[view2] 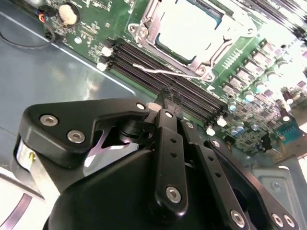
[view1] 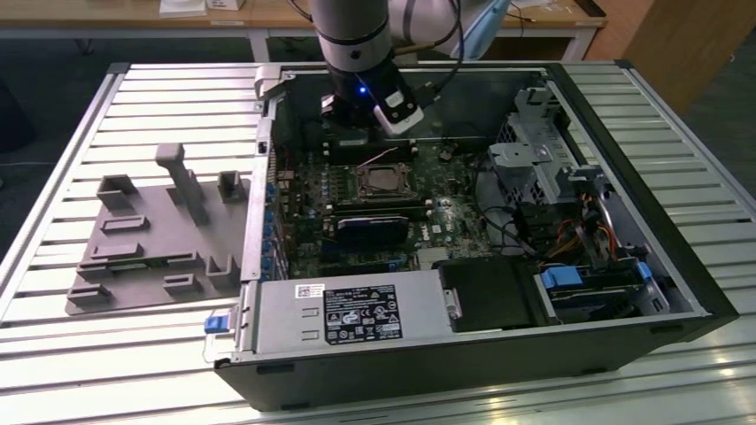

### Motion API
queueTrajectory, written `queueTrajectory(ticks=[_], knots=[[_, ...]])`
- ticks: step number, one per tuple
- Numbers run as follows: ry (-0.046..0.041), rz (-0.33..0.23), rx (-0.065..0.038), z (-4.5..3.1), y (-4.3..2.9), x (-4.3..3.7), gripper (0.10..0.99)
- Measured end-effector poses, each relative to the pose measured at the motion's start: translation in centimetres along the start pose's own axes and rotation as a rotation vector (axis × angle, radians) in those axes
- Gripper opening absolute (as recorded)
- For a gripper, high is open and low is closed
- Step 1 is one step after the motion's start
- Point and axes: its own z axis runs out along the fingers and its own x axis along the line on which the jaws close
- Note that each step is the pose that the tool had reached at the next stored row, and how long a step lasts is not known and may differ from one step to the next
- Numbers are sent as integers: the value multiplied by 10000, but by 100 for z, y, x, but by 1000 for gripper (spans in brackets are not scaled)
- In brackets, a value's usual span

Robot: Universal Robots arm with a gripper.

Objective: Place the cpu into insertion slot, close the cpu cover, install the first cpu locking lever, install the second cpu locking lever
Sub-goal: 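Install the first cpu locking lever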

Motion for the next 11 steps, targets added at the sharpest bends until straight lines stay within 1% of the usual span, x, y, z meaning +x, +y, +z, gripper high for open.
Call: queueTrajectory(ticks=[4, 6, 9, 11], knots=[[-155, -34, -9, 33, -22, 6, 102], [-216, -46, -12, 54, -35, 9, 102], [-271, -55, -14, 90, -56, 15, 102], [-282, -54, -25, 117, -65, 16, 102]])
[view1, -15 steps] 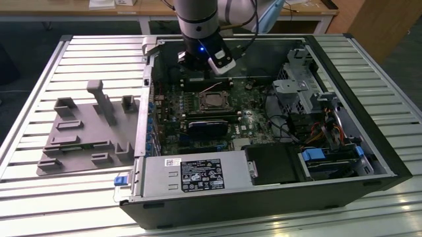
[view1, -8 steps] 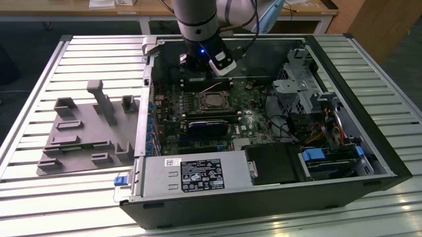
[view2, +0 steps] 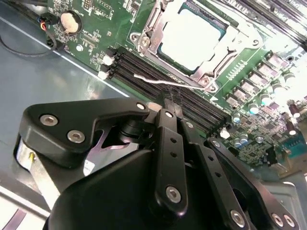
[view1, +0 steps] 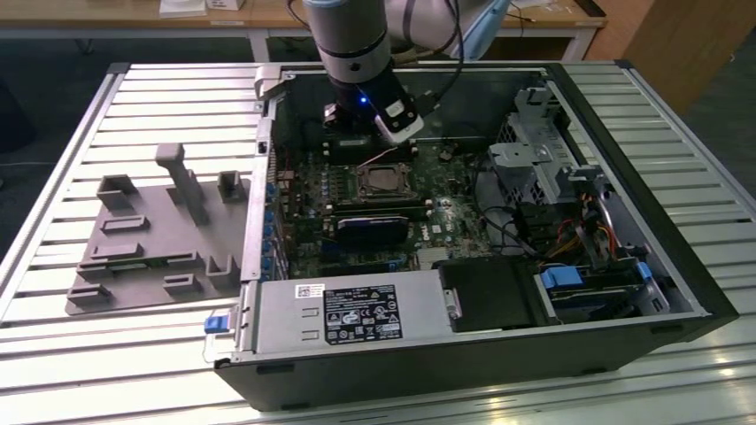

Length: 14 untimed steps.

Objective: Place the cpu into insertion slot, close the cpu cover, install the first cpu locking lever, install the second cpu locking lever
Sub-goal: 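Install the first cpu locking lever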

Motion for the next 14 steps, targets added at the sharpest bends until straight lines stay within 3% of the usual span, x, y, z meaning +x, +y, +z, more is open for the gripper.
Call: queueTrajectory(ticks=[8, 14], knots=[[-21, 81, -46, 138, -38, -22, 102], [-107, 364, 11, 181, -50, -32, 102]])
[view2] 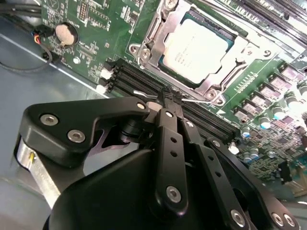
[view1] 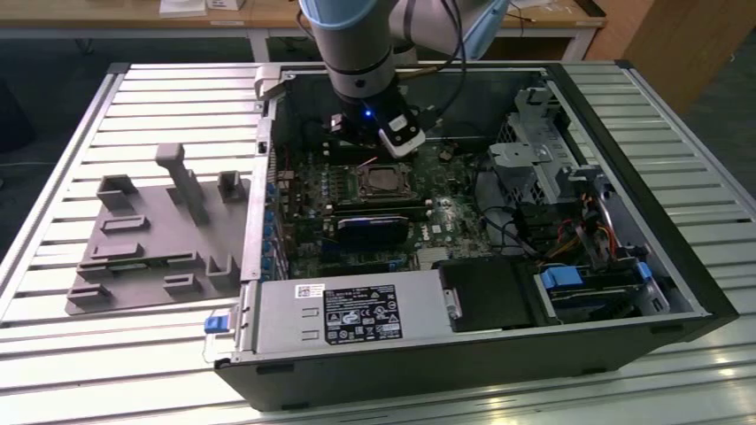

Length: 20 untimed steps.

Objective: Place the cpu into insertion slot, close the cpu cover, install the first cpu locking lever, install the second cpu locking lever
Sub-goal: 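Install the first cpu locking lever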

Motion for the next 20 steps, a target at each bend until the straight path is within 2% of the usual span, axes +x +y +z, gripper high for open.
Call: queueTrajectory(ticks=[9, 17, 20], knots=[[-122, 386, 78, 34, -3, -29, 102], [-290, 926, 201, 65, 5, -48, 102], [-328, 1025, 255, 81, 30, -47, 102]])
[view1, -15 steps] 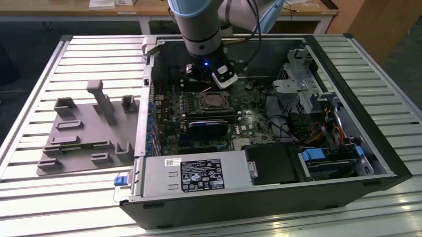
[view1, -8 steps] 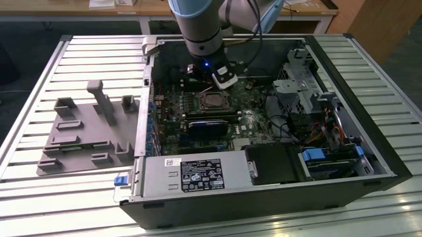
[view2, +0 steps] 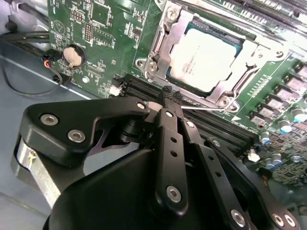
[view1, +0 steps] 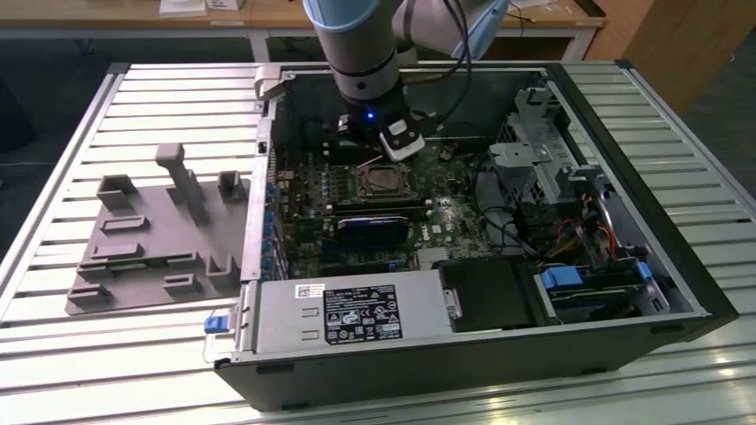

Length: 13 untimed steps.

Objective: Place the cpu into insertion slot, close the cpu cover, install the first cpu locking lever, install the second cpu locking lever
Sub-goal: 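Install the first cpu locking lever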

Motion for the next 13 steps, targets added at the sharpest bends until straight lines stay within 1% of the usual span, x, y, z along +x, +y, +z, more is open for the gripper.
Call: queueTrajectory(ticks=[6, 8, 9, 12, 13], knots=[[-41, 54, 115, 31, 76, 19, 102], [-54, 60, 170, 39, 98, 24, 102], [-71, 61, 247, 47, 119, 29, 102], [-98, 65, 359, 56, 136, 32, 102], [-109, 59, 414, 60, 145, 35, 102]])
